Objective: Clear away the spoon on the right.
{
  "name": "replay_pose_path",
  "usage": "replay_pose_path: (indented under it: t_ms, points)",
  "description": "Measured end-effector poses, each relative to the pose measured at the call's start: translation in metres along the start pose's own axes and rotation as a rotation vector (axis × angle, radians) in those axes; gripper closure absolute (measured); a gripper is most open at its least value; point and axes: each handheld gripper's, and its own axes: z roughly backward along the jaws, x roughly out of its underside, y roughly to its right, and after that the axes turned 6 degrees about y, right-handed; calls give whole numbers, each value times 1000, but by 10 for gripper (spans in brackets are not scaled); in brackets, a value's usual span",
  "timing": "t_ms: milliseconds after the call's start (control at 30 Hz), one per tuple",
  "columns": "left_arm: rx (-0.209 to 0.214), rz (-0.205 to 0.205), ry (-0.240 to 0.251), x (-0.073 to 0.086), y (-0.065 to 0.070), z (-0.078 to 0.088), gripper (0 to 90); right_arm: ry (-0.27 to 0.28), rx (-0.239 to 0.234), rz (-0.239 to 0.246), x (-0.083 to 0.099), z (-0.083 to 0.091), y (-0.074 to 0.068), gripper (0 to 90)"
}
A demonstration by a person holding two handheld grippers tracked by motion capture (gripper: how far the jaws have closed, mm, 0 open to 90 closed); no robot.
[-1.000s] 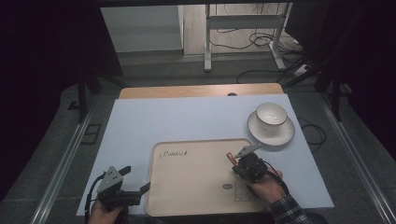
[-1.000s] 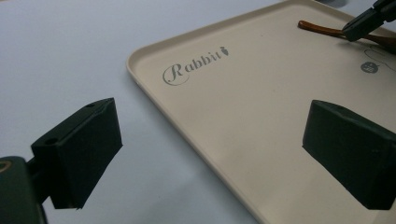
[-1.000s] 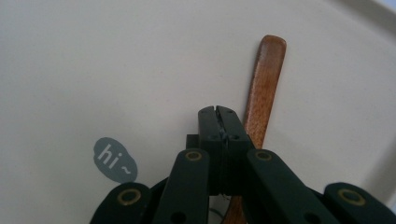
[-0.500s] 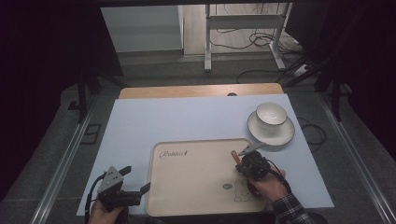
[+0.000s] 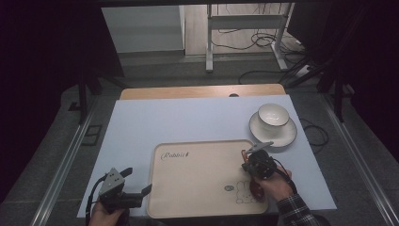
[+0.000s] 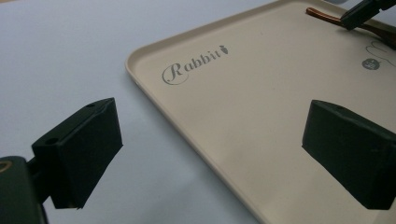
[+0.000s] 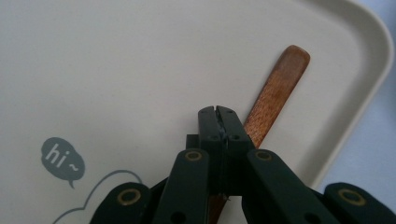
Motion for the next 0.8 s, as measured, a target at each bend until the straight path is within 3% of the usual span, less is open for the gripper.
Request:
replay_pose_path:
  t_ms: [567, 800]
  points:
    - [-1, -6, -1, 0, 1, 0, 46, 17, 20, -29, 3, 4, 13, 898]
    - [-1, -5, 0, 0, 1, 0, 46, 47, 14, -28, 2, 6, 11, 773]
